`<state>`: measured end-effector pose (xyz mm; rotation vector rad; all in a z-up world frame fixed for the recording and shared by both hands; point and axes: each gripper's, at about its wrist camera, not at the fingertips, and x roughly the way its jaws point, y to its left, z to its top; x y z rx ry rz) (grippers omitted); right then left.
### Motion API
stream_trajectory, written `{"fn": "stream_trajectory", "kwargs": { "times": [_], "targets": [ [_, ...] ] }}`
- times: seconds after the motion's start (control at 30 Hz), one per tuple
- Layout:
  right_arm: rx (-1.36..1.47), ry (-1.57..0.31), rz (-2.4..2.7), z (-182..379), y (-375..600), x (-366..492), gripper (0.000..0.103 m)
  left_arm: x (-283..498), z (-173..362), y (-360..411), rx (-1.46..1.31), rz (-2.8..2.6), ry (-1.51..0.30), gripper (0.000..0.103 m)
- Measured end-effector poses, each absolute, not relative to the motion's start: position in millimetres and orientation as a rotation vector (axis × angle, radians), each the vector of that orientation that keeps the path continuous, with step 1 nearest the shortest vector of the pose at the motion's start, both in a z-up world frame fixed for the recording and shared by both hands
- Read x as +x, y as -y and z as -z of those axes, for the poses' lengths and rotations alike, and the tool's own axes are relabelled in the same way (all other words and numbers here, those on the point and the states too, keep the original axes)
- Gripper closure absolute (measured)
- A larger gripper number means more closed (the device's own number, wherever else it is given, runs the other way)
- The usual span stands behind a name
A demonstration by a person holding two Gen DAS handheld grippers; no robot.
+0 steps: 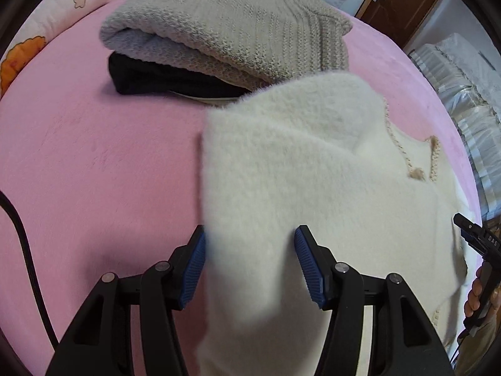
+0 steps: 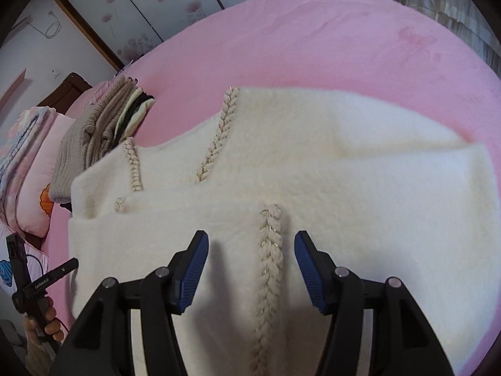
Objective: Fold large clothes
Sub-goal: 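Fold the cardigan side over toward the center with the right tool and smooth it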
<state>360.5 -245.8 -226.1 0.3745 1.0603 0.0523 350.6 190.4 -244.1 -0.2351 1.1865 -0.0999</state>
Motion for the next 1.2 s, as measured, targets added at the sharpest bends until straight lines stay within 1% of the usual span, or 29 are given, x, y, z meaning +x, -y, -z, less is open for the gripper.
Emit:
{"fn": "stream_trajectory", "kwargs": {
  "times": [0.07, 0.1, 0.13, 0.17, 0.2, 0.23, 0.33, 0.43, 0.5, 0.6, 0.63, 0.7, 0.73, 0.77, 0.83, 0.97, 1.0, 1.03, 1.07, 1.1, 1.2],
  "targets": [
    [0.326, -1.046, -0.055, 227, 239, 359, 0.046, 360, 251, -192, -0.262, 0.101, -1.192, 0.046],
    [0.283, -1.043, -0.051, 226, 234, 357, 0.049, 362, 252, -194, -0.277, 0.093, -1.186, 0.049],
    [0.244, -1.046, -0.054, 226, 229, 357, 0.065, 363, 252, -193, -0.28, 0.086, -1.177, 0.062],
    [0.208, -1.042, -0.049, 225, 225, 354, 0.075, 365, 251, -193, -0.27, 0.073, -1.169, 0.069],
    [0.183, -1.035, -0.054, 223, 221, 352, 0.081, 363, 247, -189, -0.244, 0.053, -1.147, 0.085],
    [0.163, -1.022, -0.056, 219, 219, 349, 0.086, 360, 242, -187, -0.221, 0.035, -1.122, 0.09],
    [0.109, -0.948, -0.047, 201, 213, 344, 0.087, 349, 224, -182, -0.203, -0.017, -1.031, 0.092],
    [0.09, -0.848, -0.034, 182, 209, 346, 0.087, 342, 214, -185, -0.222, -0.05, -0.942, 0.092],
    [0.087, -0.819, -0.006, 183, 210, 354, 0.087, 344, 219, -185, -0.238, -0.072, -0.937, 0.092],
    [0.076, -0.902, 0.032, 212, 209, 377, 0.087, 349, 234, -184, -0.259, -0.104, -0.954, 0.092],
    [0.071, -0.952, 0.041, 225, 205, 384, 0.084, 350, 239, -185, -0.253, -0.111, -0.961, 0.091],
    [0.065, -0.949, 0.058, 229, 204, 383, 0.081, 351, 245, -184, -0.239, -0.112, -0.965, 0.089],
    [0.067, -0.95, 0.068, 225, 204, 382, 0.077, 350, 245, -185, -0.231, -0.11, -0.965, 0.086],
    [0.074, -0.959, 0.078, 221, 205, 380, 0.071, 351, 244, -184, -0.228, -0.108, -0.969, 0.085],
    [0.088, -0.948, 0.082, 211, 206, 373, 0.064, 350, 236, -185, -0.219, -0.097, -0.984, 0.08],
    [0.085, -0.876, 0.062, 185, 194, 347, 0.064, 338, 207, -173, -0.162, -0.1, -0.979, 0.075],
    [0.088, -0.863, 0.045, 178, 187, 340, 0.064, 331, 198, -166, -0.155, -0.084, -0.965, 0.071],
    [0.098, -0.855, 0.014, 174, 178, 335, 0.064, 324, 190, -159, -0.16, -0.057, -0.951, 0.063],
    [0.107, -0.85, -0.019, 171, 167, 331, 0.064, 316, 184, -149, -0.166, -0.031, -0.939, 0.058],
    [0.108, -0.852, -0.049, 169, 155, 327, 0.064, 309, 180, -140, -0.17, -0.014, -0.933, 0.05],
    [0.105, -0.873, -0.159, 171, 112, 317, 0.064, 290, 175, -119, -0.177, 0.014, -0.915, 0.049]
  ]
}}
